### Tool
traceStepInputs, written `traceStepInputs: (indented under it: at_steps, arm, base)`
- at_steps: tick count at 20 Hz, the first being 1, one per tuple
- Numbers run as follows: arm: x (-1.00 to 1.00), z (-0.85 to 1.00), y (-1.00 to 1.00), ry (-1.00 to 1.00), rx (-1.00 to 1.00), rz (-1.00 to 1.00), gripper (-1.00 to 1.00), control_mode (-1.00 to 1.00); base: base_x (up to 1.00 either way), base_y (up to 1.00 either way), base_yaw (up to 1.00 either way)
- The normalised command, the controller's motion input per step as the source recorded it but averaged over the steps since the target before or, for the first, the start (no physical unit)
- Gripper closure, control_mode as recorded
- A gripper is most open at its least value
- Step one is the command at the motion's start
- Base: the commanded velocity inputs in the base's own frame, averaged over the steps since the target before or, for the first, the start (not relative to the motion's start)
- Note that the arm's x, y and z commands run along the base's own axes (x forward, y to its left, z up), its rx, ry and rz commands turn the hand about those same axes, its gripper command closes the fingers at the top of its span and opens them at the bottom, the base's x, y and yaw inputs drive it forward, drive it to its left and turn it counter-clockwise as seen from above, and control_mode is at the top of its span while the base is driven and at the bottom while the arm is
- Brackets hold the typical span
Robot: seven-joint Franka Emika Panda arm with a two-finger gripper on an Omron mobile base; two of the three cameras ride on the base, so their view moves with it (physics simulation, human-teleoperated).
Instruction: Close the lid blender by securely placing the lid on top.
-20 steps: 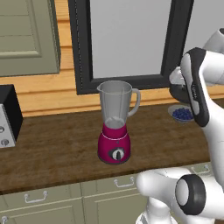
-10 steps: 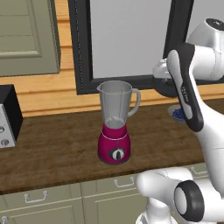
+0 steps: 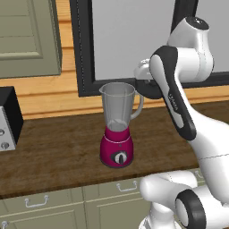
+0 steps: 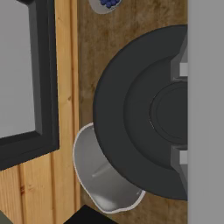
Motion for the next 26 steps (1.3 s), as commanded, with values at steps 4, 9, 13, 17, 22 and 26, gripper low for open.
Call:
traceStepInputs:
  at_steps: [4,9,13,17,22,26]
  arm:
    - [0.0,0.34,0.62,0.0,0.0,0.01,1.0,-1.0]
    - [0.01,0.14,0.62,0.0,0.0,0.0,1.0,-1.0]
    - [0.1,0.01,0.46,0.0,0.0,0.0,1.0,-1.0]
    - [0.21,0.0,0.15,0.0,0.0,0.0,1.0,-1.0]
    - [0.26,0.0,0.02,0.0,0.0,0.0,1.0,-1.0]
    - [0.22,0.0,0.0,0.0,0.0,0.0,1.0,-1.0]
  base:
    - [0.0,0.0,0.0]
    - [0.0,0.0,0.0]
    - [0.0,0.0,0.0]
    - [0.0,0.0,0.0]
    - [0.0,0.0,0.0]
    - [0.0,0.0,0.0]
